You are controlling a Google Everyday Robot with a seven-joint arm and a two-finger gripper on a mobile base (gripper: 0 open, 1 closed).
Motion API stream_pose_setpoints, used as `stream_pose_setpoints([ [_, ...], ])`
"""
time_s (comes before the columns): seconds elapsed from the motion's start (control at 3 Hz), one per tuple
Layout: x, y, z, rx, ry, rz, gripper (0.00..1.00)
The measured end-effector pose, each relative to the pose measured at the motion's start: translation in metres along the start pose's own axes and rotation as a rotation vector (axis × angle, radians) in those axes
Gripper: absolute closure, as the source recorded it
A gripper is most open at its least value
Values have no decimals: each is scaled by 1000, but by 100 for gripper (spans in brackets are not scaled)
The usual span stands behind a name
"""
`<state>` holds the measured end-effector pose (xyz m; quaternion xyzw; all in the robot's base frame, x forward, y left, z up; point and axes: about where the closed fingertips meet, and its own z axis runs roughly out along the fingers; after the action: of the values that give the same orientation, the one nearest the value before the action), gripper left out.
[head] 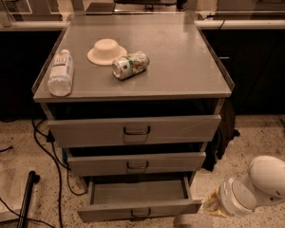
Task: Close bottom drawer
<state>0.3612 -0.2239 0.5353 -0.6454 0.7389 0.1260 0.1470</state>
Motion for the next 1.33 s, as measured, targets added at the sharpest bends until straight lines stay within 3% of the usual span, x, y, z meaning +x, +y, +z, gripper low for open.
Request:
stream_pose_setpoints([
  [0.33, 10, -10, 21, 18, 10, 10, 100],
  [1.0, 37, -41, 129, 43, -56, 27, 100],
  [1.33, 53, -38, 191, 1, -73, 50, 100],
])
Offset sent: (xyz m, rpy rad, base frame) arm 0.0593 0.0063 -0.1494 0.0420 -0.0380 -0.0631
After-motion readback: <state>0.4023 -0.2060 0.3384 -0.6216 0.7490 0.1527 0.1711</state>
